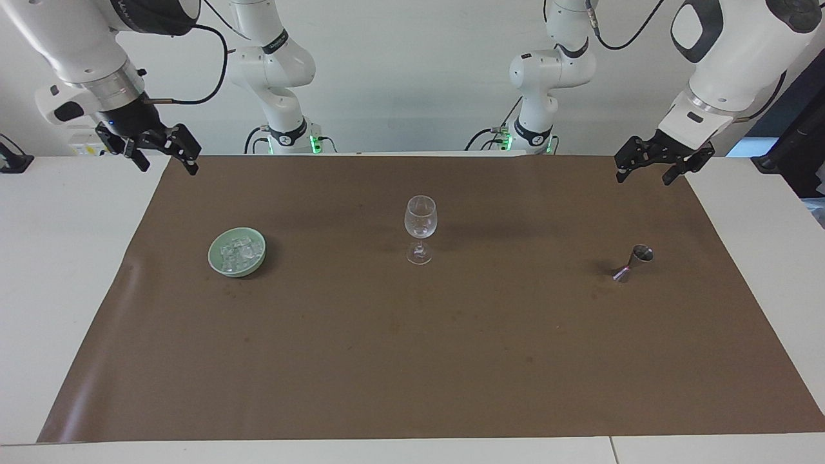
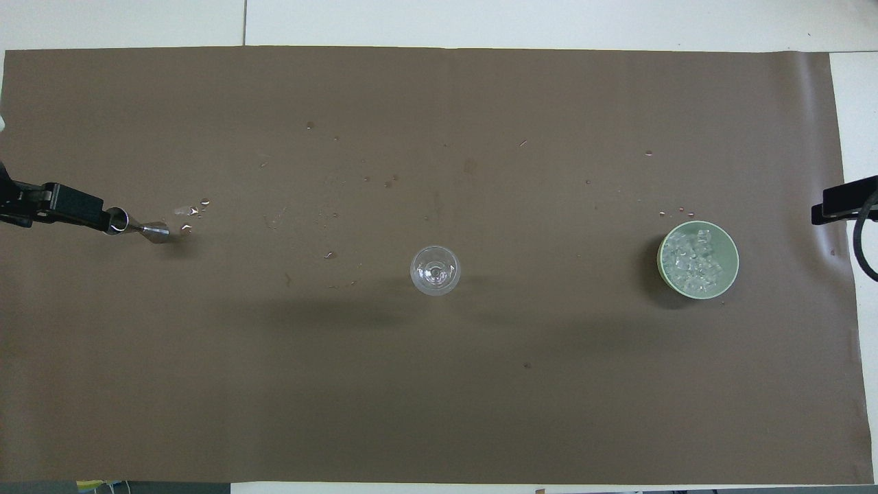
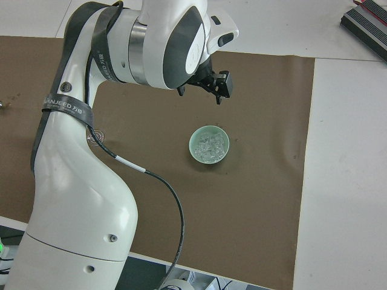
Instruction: Pour wine and add ice with both arms
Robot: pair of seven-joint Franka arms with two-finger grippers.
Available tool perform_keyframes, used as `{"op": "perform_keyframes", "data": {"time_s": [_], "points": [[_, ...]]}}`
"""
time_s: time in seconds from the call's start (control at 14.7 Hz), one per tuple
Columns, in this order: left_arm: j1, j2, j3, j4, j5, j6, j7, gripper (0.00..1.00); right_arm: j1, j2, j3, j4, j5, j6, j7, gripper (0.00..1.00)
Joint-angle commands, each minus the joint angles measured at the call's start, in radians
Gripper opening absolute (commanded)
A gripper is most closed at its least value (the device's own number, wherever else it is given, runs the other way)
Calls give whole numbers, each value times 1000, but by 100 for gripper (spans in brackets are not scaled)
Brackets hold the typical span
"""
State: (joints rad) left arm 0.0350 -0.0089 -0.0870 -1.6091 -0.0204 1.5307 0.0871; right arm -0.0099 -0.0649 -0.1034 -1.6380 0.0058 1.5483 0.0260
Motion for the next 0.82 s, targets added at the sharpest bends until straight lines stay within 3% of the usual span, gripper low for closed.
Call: {"op": "perform_keyframes", "data": {"time_s": [0.0,0.75], "points": [[3,-31,-3,-35,17,-7,-12,100,2,-18,1,-16,0,-8,0,100],[3,-31,-3,-35,16,-23,-20,100,2,-19,1,-17,0,-7,3,100]]}}
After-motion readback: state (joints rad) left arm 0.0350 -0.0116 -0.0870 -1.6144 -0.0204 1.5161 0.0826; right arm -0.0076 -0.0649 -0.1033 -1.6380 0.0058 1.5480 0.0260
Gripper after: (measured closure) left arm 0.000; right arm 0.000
